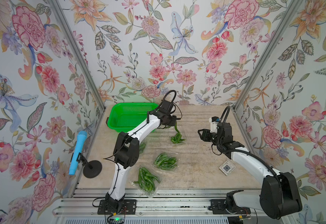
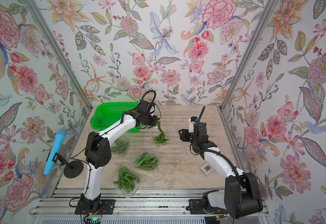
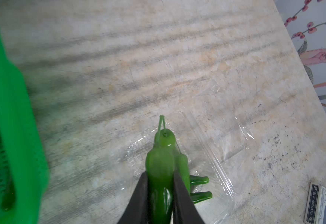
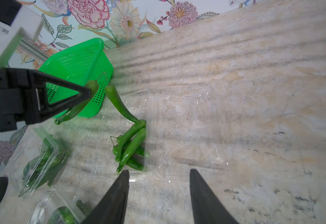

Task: Take small green peppers out of containers
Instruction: Pick up the green pepper from the packing box, then place the green pepper in the basket.

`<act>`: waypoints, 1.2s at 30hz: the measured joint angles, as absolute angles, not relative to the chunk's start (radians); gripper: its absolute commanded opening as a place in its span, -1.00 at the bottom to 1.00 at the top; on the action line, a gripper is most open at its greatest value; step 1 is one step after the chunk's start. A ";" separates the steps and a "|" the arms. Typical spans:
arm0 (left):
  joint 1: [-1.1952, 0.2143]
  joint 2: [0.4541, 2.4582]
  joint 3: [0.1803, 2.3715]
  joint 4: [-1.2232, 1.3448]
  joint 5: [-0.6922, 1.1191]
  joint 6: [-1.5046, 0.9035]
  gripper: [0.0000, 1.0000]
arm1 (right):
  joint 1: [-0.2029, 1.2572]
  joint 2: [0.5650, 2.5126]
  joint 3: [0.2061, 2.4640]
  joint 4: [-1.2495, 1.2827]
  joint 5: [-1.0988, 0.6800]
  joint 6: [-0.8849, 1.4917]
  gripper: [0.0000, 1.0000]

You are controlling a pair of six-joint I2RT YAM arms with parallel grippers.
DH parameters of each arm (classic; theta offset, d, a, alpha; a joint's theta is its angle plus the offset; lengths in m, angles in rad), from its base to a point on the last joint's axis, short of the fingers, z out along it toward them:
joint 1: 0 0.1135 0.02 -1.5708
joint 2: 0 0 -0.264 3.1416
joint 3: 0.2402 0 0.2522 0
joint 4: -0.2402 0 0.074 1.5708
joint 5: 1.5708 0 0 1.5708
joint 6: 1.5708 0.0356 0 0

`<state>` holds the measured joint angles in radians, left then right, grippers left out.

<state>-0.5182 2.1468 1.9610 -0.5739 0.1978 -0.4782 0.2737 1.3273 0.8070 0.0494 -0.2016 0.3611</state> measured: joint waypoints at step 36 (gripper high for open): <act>-0.542 1.975 1.726 -0.427 0.215 -0.321 0.17 | 0.349 1.378 0.780 -0.004 -0.102 0.419 0.07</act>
